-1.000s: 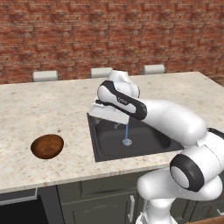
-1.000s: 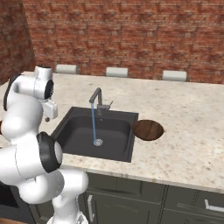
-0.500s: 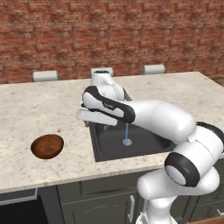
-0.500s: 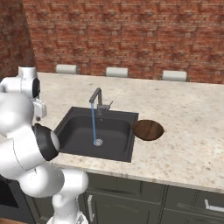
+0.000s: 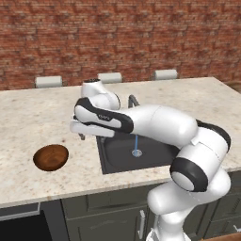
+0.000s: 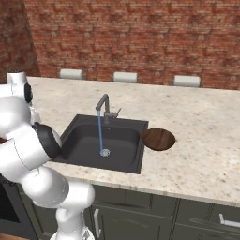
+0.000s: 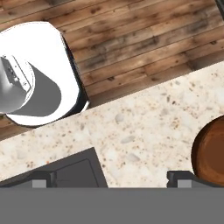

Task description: Rinse each bowl for a few seconds and place them down in the sink or on the counter.

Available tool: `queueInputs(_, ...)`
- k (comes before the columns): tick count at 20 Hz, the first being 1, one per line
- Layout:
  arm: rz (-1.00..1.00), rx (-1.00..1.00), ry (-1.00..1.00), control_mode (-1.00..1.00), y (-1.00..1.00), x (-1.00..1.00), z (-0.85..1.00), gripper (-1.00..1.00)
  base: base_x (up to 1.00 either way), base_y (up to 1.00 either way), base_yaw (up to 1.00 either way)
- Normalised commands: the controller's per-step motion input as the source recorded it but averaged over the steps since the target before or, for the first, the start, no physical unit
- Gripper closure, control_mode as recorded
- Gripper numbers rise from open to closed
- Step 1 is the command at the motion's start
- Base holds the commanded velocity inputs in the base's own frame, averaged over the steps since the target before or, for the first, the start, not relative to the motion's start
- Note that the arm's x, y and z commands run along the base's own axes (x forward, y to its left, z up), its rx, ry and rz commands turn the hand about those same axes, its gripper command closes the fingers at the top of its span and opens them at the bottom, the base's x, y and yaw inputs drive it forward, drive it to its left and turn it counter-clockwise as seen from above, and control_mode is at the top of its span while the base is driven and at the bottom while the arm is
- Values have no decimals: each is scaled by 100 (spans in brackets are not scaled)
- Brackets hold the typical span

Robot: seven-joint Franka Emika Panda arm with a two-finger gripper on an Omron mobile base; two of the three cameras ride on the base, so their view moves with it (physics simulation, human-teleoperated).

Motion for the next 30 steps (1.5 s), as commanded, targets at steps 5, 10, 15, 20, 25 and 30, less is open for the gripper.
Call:
queueInputs(5, 0, -6, -2, -100, 36, 2, -19, -100, 0, 0, 0)
queueInputs(10, 0, -4, 0, -100, 33, 1, -21, -100, 0, 0, 0)
queueInputs(15, 0, 0, 0, -100, 26, 1, -20, -100, 0, 0, 0)
queueInputs(20, 0, 0, -4, -100, 19, 0, -18, -100, 0, 0, 0)
queueInputs(25, 0, 0, -5, -100, 20, 0, -20, -100, 0, 0, 0)
queueInputs(30, 0, 0, -7, -100, 12, 1, -14, -100, 0, 0, 0)
